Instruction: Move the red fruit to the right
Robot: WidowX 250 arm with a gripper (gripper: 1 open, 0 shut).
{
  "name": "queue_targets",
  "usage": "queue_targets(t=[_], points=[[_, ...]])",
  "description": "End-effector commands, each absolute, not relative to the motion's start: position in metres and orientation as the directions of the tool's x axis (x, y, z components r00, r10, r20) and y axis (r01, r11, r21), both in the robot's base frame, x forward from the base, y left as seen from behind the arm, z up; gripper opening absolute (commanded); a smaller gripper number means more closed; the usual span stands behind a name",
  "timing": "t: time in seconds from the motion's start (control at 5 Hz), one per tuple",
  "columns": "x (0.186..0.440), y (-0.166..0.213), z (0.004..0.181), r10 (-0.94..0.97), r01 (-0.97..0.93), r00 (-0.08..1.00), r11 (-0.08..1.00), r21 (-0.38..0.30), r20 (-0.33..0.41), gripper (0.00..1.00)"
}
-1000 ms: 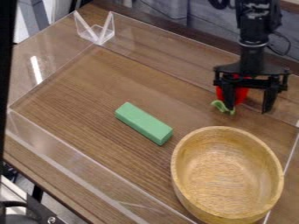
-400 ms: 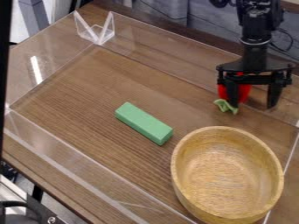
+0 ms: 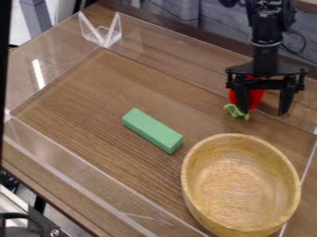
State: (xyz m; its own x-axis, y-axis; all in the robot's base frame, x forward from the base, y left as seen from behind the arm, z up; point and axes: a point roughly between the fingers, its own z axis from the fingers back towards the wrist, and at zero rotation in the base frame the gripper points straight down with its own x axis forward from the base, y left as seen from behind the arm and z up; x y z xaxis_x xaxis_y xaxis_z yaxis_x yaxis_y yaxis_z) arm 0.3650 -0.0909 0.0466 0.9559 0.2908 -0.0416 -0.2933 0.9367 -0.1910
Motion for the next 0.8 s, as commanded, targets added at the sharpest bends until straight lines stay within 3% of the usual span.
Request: queue_targets(t=[0.0, 0.4, 0.6], points=[[0.371, -0.074, 0.096, 0.351, -0.317, 0.932, 0.911, -0.262, 0.092, 1.0], [0.368, -0.072, 0.157, 0.376, -0.307, 0.911, 0.893, -0.33, 0.168, 1.0], [0.365, -0.076, 0.17, 0.341, -0.265, 0.922, 0.901, -0.344, 0.184, 1.0]])
